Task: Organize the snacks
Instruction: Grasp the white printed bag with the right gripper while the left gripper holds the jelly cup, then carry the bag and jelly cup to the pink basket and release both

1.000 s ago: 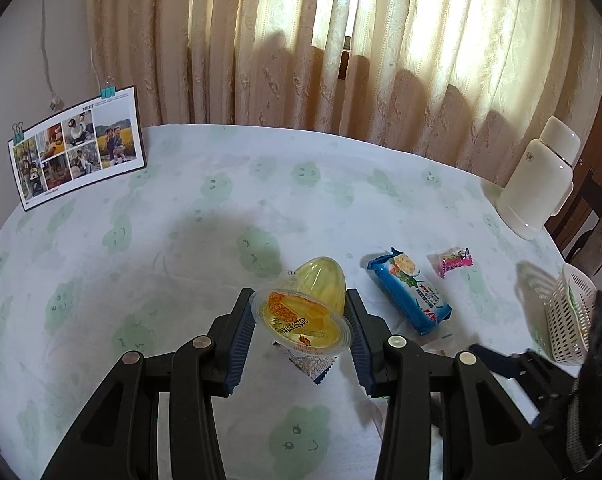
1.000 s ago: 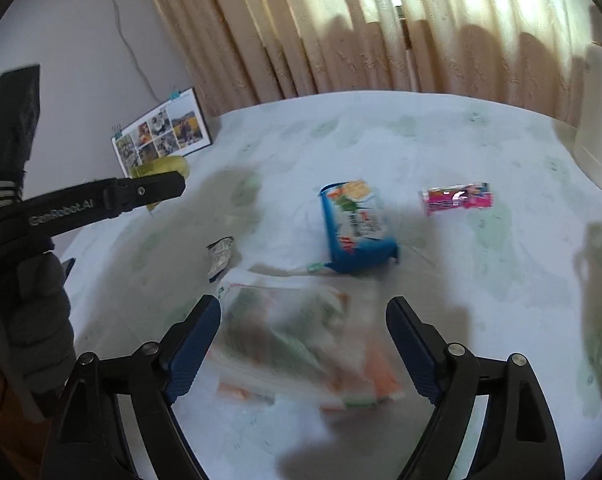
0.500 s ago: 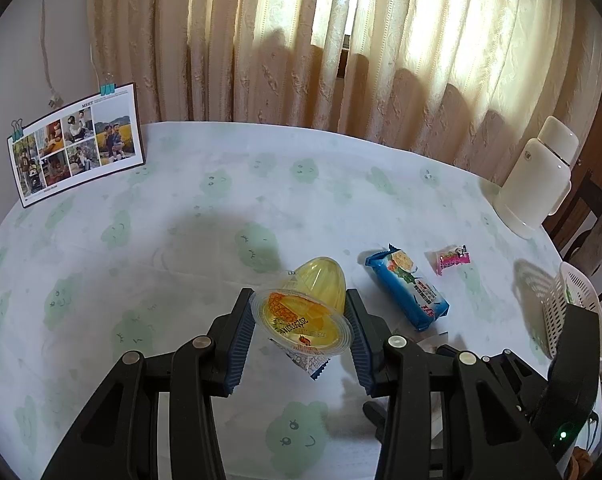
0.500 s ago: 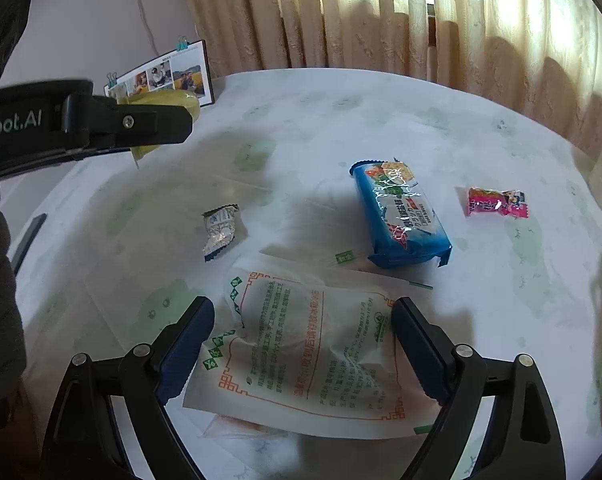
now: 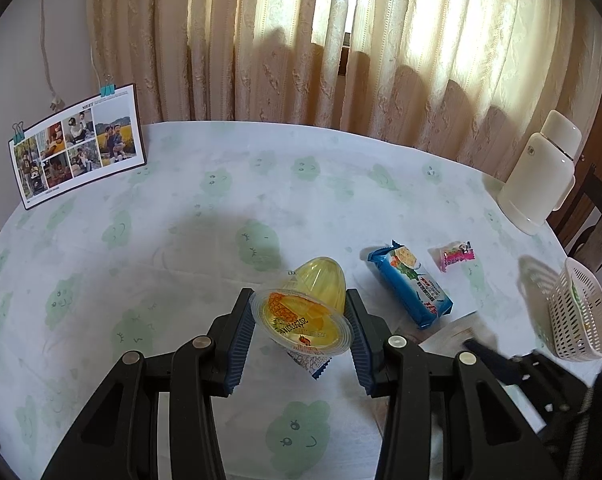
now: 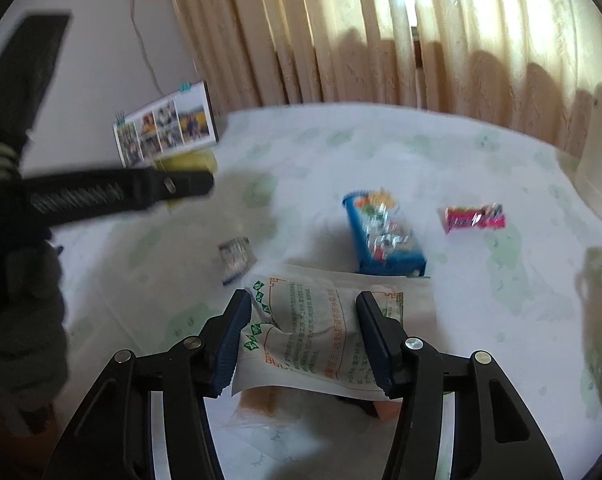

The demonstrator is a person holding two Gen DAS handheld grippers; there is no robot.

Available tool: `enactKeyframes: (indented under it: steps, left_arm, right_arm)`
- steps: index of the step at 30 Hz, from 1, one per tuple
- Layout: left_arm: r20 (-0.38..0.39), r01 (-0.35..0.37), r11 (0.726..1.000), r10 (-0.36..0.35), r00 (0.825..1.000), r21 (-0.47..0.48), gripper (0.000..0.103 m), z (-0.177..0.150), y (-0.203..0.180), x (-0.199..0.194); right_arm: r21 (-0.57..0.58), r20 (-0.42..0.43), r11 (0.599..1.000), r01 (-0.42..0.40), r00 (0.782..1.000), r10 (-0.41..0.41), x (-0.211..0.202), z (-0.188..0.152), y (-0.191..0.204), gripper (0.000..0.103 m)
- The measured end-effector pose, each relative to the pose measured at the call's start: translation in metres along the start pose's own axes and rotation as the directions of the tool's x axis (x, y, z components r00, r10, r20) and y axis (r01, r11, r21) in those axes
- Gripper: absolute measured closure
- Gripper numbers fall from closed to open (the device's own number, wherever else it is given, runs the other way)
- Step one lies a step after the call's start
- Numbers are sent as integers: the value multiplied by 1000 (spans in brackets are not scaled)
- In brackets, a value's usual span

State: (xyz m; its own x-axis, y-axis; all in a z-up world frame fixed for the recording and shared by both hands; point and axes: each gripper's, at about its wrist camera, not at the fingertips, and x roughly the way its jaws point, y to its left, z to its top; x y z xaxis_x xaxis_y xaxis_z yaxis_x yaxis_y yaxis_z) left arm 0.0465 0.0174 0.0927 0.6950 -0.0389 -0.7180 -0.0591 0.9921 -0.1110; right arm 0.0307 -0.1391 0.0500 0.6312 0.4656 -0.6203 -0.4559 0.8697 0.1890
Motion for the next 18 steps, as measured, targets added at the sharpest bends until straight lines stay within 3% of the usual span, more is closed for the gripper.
enactKeyframes:
  steps: [10,18]
  left_arm:
    - [-2,1,1000,-1,1000,19,62,0,0,1]
    - [-9,1,999,-1,1000,45,63,-2,-4,4]
  right_arm:
    - [72,151,996,60,986,-71,-43,13,-25,48]
    - [188,233,973,132,957,-175,-77,19,-66,48]
